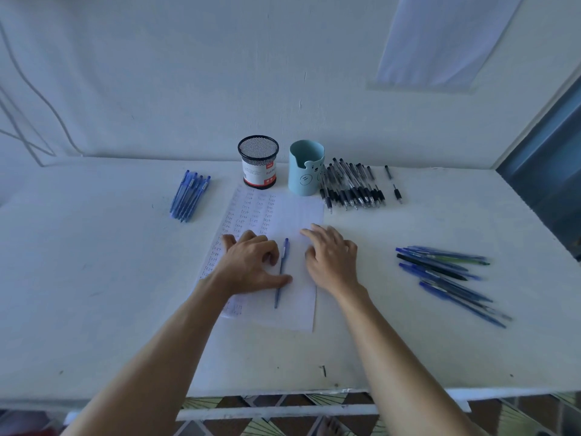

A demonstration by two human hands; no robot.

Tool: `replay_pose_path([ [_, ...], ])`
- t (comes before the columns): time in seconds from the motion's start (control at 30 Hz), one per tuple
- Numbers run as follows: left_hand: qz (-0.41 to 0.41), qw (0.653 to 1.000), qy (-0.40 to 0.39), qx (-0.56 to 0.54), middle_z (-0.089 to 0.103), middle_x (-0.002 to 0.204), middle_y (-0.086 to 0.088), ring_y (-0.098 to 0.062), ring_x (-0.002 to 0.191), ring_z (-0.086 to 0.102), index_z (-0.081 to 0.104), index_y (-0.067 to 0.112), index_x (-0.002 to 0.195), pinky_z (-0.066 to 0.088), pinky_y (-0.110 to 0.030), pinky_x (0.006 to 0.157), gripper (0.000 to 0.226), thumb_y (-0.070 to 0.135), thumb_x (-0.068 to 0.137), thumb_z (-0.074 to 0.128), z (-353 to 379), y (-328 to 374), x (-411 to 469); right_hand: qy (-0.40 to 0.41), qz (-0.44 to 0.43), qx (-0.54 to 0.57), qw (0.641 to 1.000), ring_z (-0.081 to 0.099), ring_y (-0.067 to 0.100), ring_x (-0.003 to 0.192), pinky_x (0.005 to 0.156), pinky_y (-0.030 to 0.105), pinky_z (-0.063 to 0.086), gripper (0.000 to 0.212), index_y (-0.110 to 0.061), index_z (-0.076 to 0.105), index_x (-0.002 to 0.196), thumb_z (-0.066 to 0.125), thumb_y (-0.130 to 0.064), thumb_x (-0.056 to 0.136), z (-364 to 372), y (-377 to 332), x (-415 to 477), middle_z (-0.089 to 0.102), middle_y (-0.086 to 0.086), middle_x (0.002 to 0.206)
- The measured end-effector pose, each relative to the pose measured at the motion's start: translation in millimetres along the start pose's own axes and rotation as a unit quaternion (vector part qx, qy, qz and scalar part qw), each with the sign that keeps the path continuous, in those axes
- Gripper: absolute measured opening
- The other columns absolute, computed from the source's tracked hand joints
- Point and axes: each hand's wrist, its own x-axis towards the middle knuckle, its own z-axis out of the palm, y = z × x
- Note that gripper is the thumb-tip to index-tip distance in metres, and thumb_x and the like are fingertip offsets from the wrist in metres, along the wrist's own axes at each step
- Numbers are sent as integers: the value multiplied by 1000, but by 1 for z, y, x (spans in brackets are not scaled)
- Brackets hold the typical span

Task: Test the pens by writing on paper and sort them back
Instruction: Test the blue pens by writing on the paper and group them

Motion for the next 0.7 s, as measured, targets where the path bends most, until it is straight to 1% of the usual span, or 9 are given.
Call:
replay_pose_path([
  [0.1,-17,998,-43,-37,47,76,17,-15,88,47,57,28,79,30,-34,79,37,62,67,50,-5,2,4,-3,-10,-19,1000,40,22,140,99,44,30,56,-32,55,134,25,-33,87,0,1,-3,48,-7,148],
  [0.17,-45,996,-49,-66,52,76,15,-17,82,53,62,20,78,40,-30,74,22,42,74,59,-10,5,7,-29,-16,-37,999,32,24,145,104,45,27,52,-33,48,139,25,-40,92,-1,1,-4,40,-7,154],
  [0.23,-83,993,-33,-75,58,77,7,-16,76,54,62,16,77,40,-21,64,13,28,81,65,-18,7,8,-72,-10,-43,996,18,23,150,111,46,18,53,-35,36,147,27,-45,95,-1,1,-4,26,-8,161],
  [0.3,-120,989,6,-83,61,78,7,-15,73,56,61,18,80,39,-21,62,10,25,87,65,-28,6,7,-93,5,-39,995,8,20,152,116,48,9,54,-35,27,152,30,-42,98,-2,0,-3,16,-9,165],
  [0.37,-173,964,31,-199,68,81,5,-14,73,65,62,15,90,49,-22,67,8,22,95,62,-35,4,6,-105,9,-33,994,1,20,153,119,52,3,56,-35,22,154,33,-40,99,-4,0,-2,10,-9,166],
  [0.47,-205,844,73,-490,70,95,-8,-16,73,69,59,4,115,56,-25,69,16,6,104,47,-39,0,6,-119,6,-37,992,-5,21,153,120,54,-2,61,-37,14,156,30,-49,99,-4,-1,-2,3,-10,167],
  [0.57,-231,692,69,-680,53,89,-3,-13,67,50,57,2,126,40,-24,60,30,1,102,38,-44,-3,6,-124,4,-53,991,-5,22,153,119,55,-3,62,-41,8,157,27,-55,99,-4,-2,-3,0,-10,167],
  [0.63,-257,596,36,-760,46,82,-1,-12,62,42,64,8,109,34,-26,58,27,23,98,45,-45,-8,5,-123,0,-62,990,-4,25,153,119,56,-2,62,-45,4,156,27,-54,99,-3,-3,-3,1,-8,167],
  [0.7,-240,516,5,-822,41,74,1,-14,61,36,59,14,85,30,-28,59,49,61,90,46,-42,-13,3,-128,2,-66,990,-3,26,153,118,57,-1,59,-47,8,154,28,-52,98,-4,-5,-2,3,-6,167],
])
